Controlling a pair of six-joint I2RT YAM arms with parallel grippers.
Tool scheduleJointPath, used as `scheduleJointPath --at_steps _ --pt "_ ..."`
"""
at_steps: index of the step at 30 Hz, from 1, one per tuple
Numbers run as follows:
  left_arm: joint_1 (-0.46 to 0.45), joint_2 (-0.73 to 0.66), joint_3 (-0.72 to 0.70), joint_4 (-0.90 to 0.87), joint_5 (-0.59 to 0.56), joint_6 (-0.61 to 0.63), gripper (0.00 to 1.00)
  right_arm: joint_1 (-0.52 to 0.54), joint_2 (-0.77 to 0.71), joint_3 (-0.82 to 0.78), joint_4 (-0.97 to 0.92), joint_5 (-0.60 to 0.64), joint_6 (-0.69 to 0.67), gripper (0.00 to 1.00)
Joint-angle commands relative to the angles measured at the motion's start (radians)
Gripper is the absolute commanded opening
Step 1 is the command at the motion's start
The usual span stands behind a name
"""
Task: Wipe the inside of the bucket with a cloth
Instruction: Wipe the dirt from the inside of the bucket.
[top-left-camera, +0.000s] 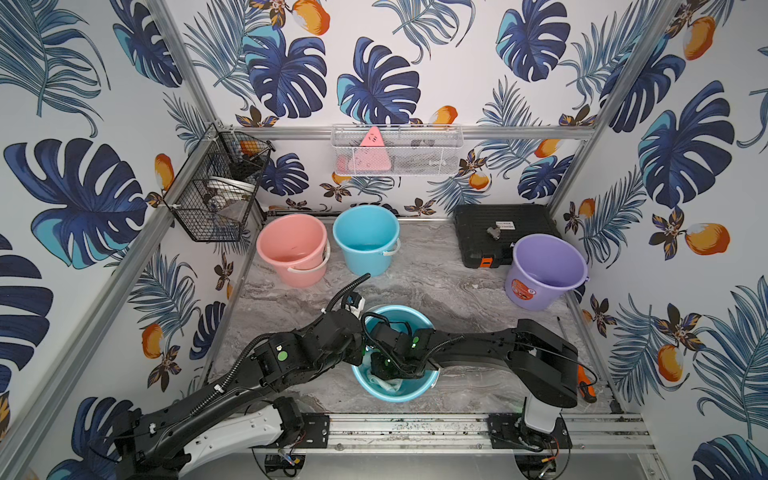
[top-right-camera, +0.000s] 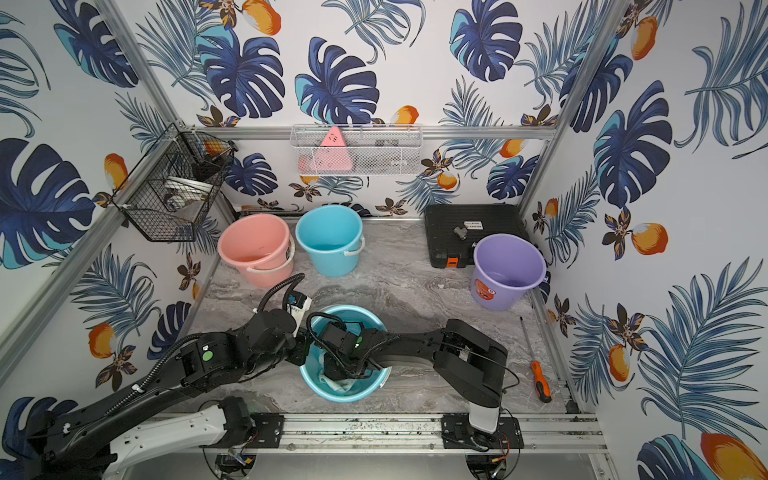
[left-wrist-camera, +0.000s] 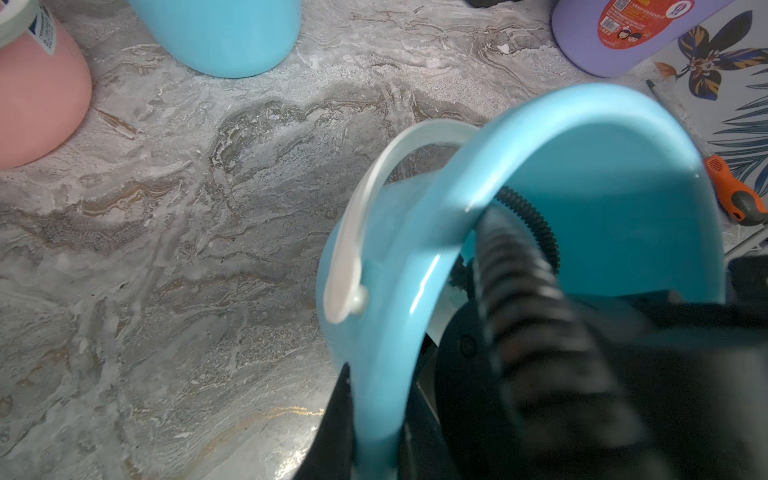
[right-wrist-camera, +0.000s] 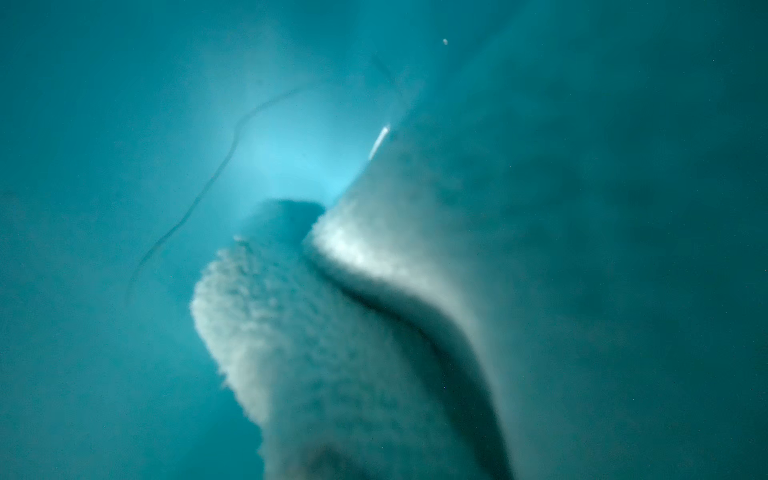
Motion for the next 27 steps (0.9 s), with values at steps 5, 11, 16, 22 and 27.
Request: scheduleJointPath --at_steps 5,11,16,22,27 --pt "-0.004 0.040 0.020 0.040 0.021 -0.014 0.00 0.022 -0.157 0.005 -0.156 0.007 -0.040 0.00" --pt "-0.003 0.071 0.031 0.021 0.028 -0.029 0.00 0.067 -0.298 -0.002 -0.153 -0.022 -0.049 0.00" --pt "-0.002 0.075 0.036 0.019 0.054 -0.029 0.00 0.104 -0.394 -0.040 -0.055 0.018 -0.200 0.00" --pt "-0.002 0.072 0.039 0.012 0.081 -0.018 0.00 0.112 -0.530 -0.160 0.072 0.087 -0.670 0.00" --pt "-0.002 0.072 0.051 -0.006 0.102 -0.001 0.00 0.113 -0.646 -0.226 0.085 0.030 -1.255 0.00"
